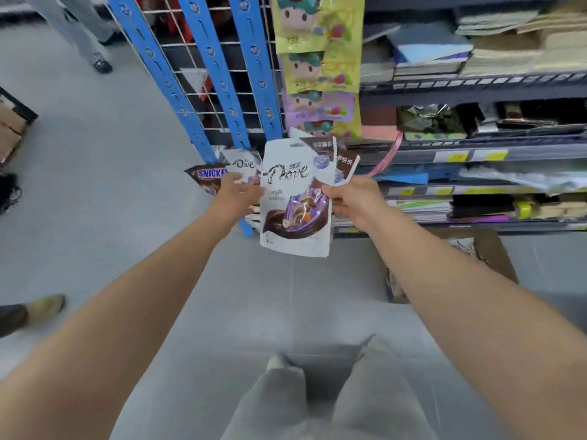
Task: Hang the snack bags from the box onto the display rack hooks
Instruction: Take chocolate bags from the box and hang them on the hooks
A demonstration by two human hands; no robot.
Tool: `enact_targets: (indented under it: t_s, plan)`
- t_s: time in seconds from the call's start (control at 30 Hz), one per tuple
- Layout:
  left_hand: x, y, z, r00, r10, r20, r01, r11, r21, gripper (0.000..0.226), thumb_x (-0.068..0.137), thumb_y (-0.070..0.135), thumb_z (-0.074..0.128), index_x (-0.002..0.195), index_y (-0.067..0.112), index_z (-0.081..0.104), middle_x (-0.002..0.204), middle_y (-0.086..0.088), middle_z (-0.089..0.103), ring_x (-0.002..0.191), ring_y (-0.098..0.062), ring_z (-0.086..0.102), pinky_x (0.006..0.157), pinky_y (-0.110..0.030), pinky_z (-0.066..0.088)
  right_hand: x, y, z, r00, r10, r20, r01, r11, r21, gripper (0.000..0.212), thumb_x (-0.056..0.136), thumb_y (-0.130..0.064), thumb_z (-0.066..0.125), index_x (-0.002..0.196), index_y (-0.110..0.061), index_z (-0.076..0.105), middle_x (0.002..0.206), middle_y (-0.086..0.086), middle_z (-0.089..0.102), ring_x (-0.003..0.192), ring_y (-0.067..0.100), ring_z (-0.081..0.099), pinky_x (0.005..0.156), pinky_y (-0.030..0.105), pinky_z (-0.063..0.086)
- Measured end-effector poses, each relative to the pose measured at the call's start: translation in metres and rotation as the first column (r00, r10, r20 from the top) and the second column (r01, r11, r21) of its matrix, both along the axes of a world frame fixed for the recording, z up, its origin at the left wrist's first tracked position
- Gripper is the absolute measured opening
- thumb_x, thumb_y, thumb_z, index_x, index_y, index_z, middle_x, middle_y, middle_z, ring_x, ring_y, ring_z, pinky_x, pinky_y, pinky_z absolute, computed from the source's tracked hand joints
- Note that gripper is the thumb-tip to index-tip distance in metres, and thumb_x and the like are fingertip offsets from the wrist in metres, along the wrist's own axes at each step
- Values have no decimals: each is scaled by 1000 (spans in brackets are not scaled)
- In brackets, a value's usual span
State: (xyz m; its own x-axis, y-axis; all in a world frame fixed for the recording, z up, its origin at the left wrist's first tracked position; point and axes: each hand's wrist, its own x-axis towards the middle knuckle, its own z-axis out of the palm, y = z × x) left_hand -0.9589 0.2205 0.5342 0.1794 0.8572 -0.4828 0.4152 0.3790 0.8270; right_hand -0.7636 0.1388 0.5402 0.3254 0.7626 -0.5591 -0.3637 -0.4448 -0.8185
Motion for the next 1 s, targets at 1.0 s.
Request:
enact_targets:
  t_s: [1.0]
  plan:
    - [-20, 221, -22, 905, -310, -290, 388, 881, 270, 13, 86, 21, 66, 78, 13, 59, 85, -5, 60, 74, -16, 55, 60, -17, 42, -53, 191, -21, 967, 30, 252, 18, 982, -188, 15, 74, 1, 73, 83, -9, 67, 91, 11, 68, 73, 23, 64, 71, 31, 55]
